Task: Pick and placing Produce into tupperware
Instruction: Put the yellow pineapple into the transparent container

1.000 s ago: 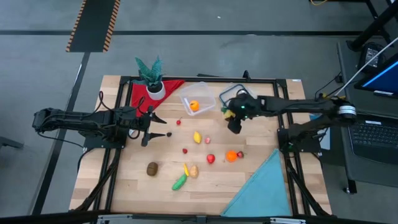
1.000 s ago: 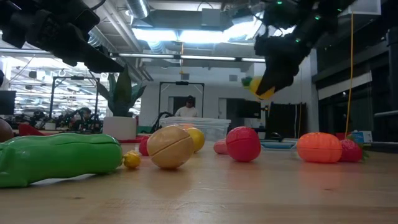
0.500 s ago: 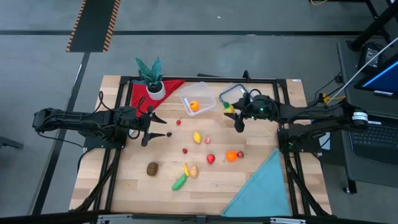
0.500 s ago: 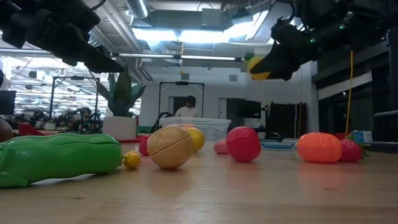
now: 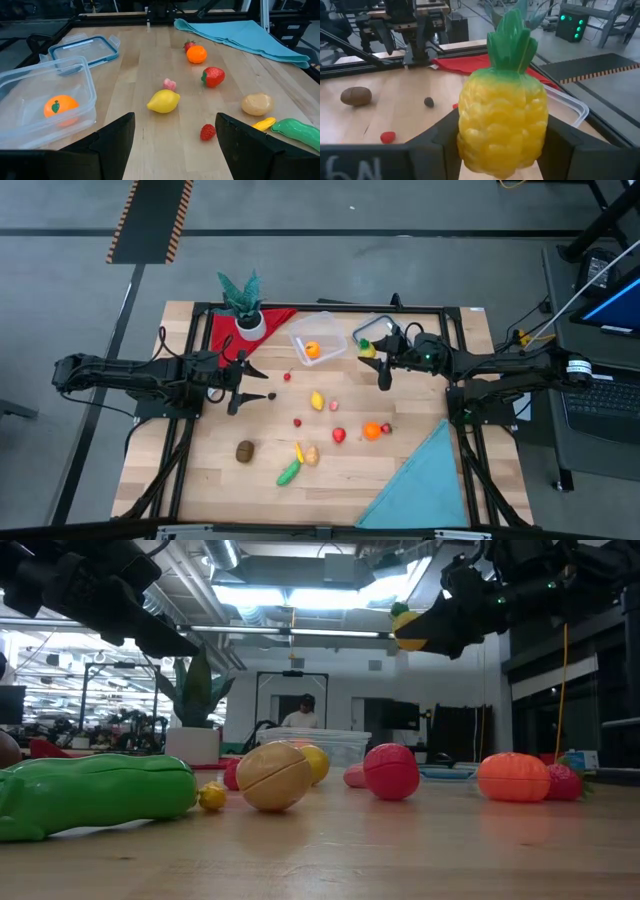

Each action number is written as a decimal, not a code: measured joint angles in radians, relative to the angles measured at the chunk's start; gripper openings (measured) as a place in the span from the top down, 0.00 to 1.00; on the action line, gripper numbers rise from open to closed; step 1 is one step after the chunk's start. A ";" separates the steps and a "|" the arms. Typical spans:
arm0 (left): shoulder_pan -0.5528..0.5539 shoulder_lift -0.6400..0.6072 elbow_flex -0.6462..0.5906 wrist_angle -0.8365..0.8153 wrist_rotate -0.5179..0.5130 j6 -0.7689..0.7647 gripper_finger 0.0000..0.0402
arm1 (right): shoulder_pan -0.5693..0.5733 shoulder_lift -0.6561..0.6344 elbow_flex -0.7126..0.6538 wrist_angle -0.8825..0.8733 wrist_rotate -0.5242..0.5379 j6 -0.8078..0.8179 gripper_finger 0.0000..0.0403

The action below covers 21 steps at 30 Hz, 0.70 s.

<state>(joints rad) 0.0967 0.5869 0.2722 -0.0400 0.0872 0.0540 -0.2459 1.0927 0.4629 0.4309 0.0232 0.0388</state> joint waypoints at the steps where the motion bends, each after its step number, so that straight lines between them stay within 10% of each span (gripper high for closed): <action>1: 0.000 0.000 0.000 0.000 0.000 0.000 0.33 | 0.000 0.000 0.000 0.000 0.003 0.004 0.53; 21: 0.000 0.000 0.000 0.000 0.000 0.000 0.33 | 0.000 0.000 0.000 0.029 0.246 0.033 0.53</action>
<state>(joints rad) 0.0967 0.5869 0.2722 -0.0402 0.0872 0.0544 -0.2455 1.0927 0.4629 0.4603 0.2687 0.0716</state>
